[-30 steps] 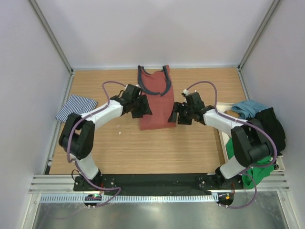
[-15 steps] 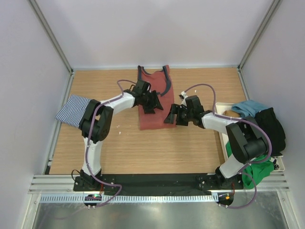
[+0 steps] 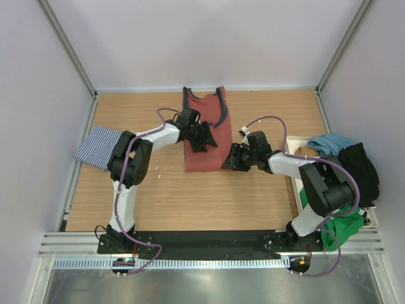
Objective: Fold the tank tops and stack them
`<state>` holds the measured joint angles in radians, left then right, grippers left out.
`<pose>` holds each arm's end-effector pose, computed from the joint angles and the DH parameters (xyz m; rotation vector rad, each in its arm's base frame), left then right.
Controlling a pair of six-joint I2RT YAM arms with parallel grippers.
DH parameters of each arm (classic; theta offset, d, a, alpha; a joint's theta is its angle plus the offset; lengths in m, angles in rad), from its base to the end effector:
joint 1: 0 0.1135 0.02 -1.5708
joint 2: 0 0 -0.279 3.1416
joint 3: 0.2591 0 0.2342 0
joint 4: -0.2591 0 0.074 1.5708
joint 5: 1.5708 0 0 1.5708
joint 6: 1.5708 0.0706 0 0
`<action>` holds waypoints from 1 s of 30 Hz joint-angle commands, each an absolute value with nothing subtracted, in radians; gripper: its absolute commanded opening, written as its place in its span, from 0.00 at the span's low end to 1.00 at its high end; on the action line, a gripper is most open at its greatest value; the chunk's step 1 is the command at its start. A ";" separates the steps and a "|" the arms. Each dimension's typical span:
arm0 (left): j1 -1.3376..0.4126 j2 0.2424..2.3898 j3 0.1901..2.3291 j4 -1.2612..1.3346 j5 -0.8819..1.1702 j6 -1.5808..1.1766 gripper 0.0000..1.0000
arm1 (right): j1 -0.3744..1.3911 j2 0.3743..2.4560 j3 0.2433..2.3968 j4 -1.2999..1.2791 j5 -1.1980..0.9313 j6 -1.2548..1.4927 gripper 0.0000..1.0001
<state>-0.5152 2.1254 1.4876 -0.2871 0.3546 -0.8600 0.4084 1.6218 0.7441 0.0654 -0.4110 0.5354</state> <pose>0.3960 -0.2524 0.1521 -0.3041 2.6918 -0.9488 0.2829 0.1531 0.1556 -0.0485 2.5013 0.9146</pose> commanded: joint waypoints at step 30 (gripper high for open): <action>-0.520 1.674 1.177 -0.281 0.360 -0.824 0.59 | 0.391 1.555 0.926 -0.169 -0.528 0.548 0.23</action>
<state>-0.5224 1.6634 1.2251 -0.3168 0.2916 -0.7929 0.3676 1.5707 0.8768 -0.2146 -0.4461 0.5270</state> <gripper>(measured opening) 0.595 0.253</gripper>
